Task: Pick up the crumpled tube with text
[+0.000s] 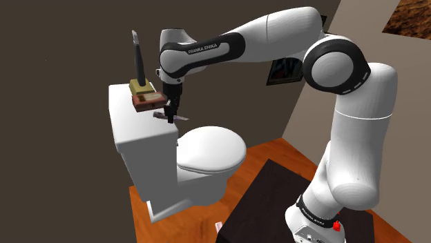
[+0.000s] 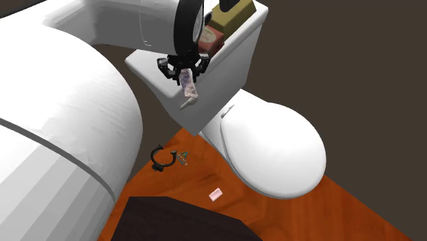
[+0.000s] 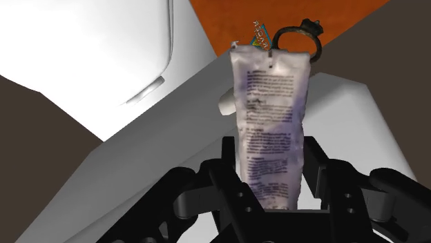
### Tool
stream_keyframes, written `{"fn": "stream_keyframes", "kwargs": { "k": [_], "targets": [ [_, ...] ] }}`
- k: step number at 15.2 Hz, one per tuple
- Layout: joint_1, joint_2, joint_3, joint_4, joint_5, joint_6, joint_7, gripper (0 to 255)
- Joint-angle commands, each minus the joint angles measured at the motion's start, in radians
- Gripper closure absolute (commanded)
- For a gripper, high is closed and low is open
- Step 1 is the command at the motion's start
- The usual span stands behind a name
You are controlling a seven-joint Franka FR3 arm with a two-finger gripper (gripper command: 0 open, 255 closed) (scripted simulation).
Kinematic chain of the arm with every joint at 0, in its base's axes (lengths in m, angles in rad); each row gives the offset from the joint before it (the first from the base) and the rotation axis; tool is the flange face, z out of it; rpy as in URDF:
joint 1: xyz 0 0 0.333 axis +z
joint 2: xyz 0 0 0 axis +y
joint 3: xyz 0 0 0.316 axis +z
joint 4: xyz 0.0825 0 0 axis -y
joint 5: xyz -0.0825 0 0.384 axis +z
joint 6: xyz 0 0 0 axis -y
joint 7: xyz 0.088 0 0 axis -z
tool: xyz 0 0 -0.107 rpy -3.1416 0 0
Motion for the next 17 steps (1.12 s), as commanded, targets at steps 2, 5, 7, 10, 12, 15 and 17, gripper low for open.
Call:
{"fn": "stream_keyframes", "kwargs": {
  "k": [2,5,7,10,12,15,17],
  "targets": [
    [0.003,-0.005,0.003,0.013,0.001,-0.022,0.002,255],
    [0.002,-0.013,0.002,0.042,0.000,-0.059,0.005,255],
    [0.002,-0.018,0.002,0.062,-0.001,-0.084,0.006,255],
    [0.002,-0.023,0.002,0.096,-0.002,-0.123,0.009,255],
    [0.002,-0.025,0.002,0.119,-0.002,-0.148,0.011,255],
    [0.001,-0.027,0.002,0.157,-0.003,-0.188,0.014,255],
    [0.001,-0.027,0.002,0.159,-0.003,-0.190,0.014,255]
  ]
}}
